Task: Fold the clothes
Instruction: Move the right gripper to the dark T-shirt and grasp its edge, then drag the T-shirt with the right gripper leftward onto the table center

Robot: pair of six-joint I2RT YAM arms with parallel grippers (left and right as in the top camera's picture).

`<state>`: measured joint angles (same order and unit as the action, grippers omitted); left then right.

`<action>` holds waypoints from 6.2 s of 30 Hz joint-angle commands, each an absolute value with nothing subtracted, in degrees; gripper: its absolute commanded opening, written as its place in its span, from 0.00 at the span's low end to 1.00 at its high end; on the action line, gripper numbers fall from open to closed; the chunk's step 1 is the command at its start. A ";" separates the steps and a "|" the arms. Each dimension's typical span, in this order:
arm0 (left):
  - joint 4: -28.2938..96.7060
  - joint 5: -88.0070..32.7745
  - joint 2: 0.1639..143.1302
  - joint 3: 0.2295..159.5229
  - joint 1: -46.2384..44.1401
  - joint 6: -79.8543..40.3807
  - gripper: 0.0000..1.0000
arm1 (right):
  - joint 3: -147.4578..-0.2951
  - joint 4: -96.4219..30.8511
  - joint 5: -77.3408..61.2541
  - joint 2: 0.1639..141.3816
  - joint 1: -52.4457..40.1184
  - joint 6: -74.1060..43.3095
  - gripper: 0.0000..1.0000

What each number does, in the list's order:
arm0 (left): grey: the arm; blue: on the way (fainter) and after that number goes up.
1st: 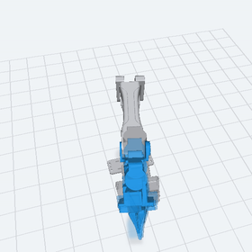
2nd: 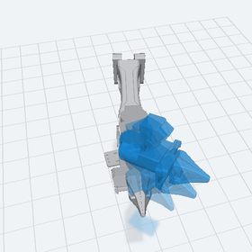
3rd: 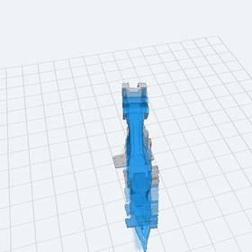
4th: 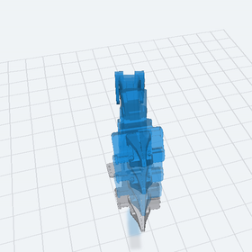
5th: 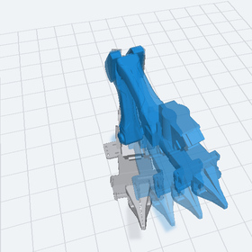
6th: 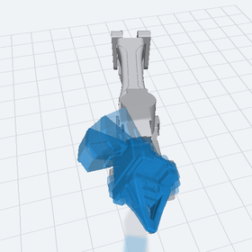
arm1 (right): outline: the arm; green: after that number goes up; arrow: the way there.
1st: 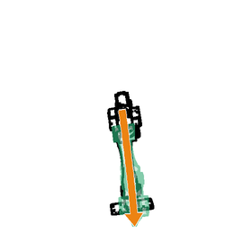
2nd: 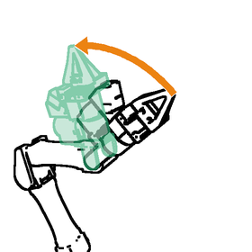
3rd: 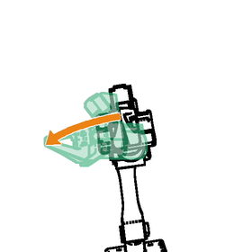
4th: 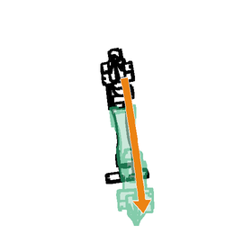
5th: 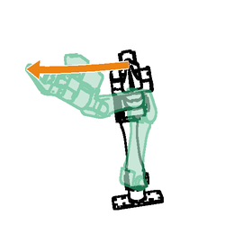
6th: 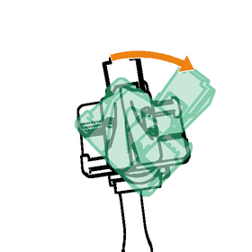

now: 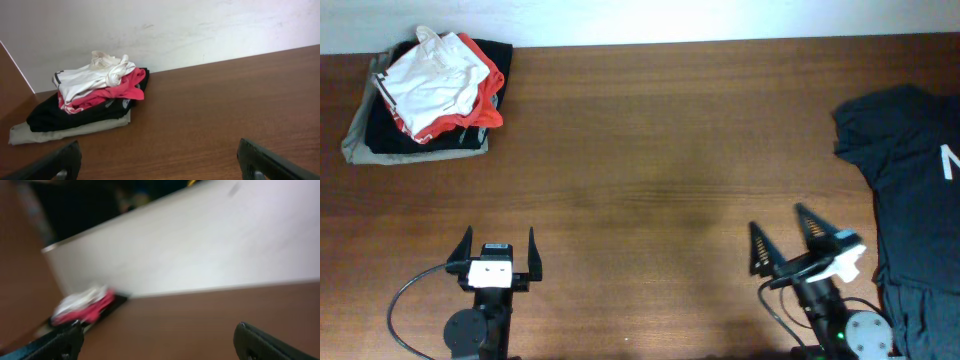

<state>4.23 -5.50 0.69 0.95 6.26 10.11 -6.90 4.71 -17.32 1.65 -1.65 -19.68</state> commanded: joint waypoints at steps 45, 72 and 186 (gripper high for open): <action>4.14 -5.06 0.36 0.49 6.55 10.83 0.99 | -71.07 -23.64 10.31 97.12 26.94 -3.20 0.99; 4.14 -5.06 0.36 0.49 6.55 10.83 0.99 | -71.05 -9.54 6.09 115.81 30.39 -3.20 0.73; 4.14 -5.06 0.36 0.49 6.55 10.83 0.99 | -97.32 -65.73 -5.63 106.52 0.60 -12.51 0.98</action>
<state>4.23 -5.50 0.62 0.95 6.26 10.11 -98.10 -65.36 -3.53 106.34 0.78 -12.03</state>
